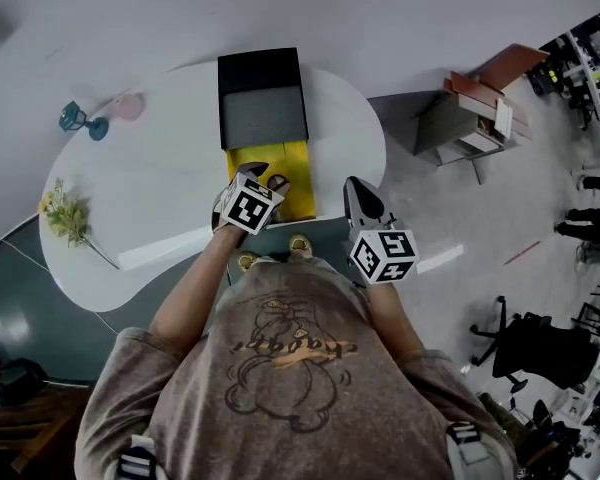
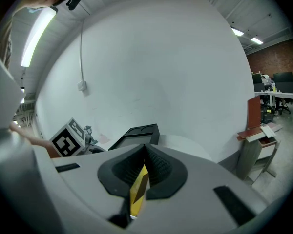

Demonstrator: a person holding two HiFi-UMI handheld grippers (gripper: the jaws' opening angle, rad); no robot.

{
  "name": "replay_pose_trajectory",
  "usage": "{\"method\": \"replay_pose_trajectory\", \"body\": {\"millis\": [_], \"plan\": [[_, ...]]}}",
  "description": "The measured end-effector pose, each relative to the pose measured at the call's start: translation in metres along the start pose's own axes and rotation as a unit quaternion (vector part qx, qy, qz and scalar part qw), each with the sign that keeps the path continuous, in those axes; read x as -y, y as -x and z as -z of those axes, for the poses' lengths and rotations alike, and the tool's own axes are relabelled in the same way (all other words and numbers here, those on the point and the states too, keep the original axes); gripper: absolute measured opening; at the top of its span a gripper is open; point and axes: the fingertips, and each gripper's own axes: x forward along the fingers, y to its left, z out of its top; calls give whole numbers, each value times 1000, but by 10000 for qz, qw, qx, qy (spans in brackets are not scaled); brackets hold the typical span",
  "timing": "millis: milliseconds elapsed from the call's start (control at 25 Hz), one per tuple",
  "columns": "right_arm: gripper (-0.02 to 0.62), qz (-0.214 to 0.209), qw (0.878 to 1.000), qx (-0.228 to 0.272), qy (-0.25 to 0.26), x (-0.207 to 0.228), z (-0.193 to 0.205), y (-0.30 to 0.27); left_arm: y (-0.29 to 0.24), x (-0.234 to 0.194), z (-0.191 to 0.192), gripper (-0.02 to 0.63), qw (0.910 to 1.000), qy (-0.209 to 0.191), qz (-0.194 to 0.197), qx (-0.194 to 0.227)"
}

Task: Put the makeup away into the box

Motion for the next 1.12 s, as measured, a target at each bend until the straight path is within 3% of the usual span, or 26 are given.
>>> {"method": "replay_pose_trajectory", "body": {"millis": [320, 600, 1120], "plan": [[3, -301, 9993, -34, 220, -27, -9, -14, 67, -20, -35, 253, 9891, 772, 1, 1252], [3, -594, 9972, -61, 455, -56, -16, -32, 132, -45, -41, 253, 9654, 1189, -211, 2313], [3, -906, 9926, -75, 805, -94, -21, -43, 200, -80, 4, 253, 9282, 1501, -1282, 3154]]}}
